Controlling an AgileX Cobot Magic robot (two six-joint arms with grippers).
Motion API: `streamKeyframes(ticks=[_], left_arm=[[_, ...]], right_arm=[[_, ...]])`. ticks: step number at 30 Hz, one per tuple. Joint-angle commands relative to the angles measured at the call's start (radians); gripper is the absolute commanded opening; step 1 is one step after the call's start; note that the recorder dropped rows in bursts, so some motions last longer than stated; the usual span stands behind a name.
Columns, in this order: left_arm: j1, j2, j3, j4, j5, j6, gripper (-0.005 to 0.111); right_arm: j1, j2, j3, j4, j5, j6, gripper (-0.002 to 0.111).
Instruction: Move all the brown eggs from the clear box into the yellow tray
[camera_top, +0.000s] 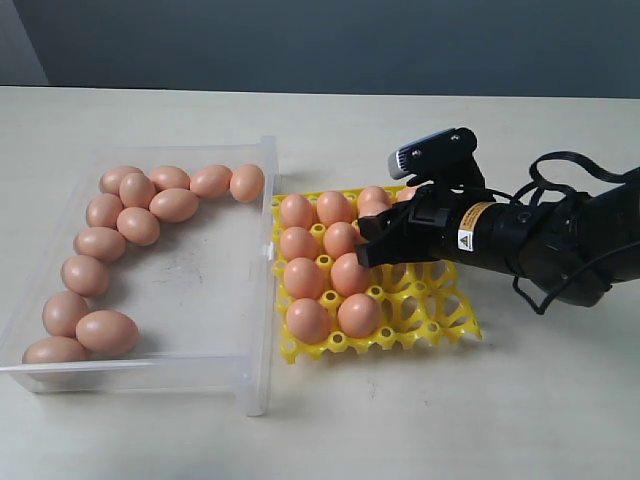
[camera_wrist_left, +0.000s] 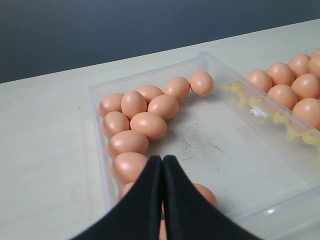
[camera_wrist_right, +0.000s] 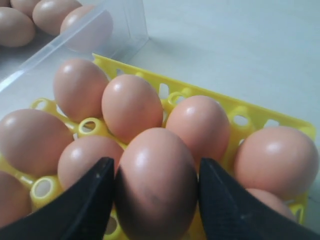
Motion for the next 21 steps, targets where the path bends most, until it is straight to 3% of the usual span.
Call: streamKeyframes(ticks=[1,4,14,21], left_arm=[[-0.001,-0.005,0.004,0.0,-0.01,-0.003,0.0],[-0.001,-0.005,0.004,0.0,-0.01,-0.003,0.0],[-0.001,-0.005,0.004,0.0,-0.01,-0.003,0.0],[-0.001,-0.005,0.004,0.0,-0.01,-0.003,0.0]], right_arm=[[-0.005,-0.001,-0.002,0.032,-0.015,-0.01,0.053],[-0.005,-0.001,-0.002,0.034,-0.015,-0.012,0.068],[-0.005,-0.029,-0.002,0.049,-0.001,-0.024,0.069],[-0.005,-0.207,-0.002,0.049,0.113,-0.024,0.069]])
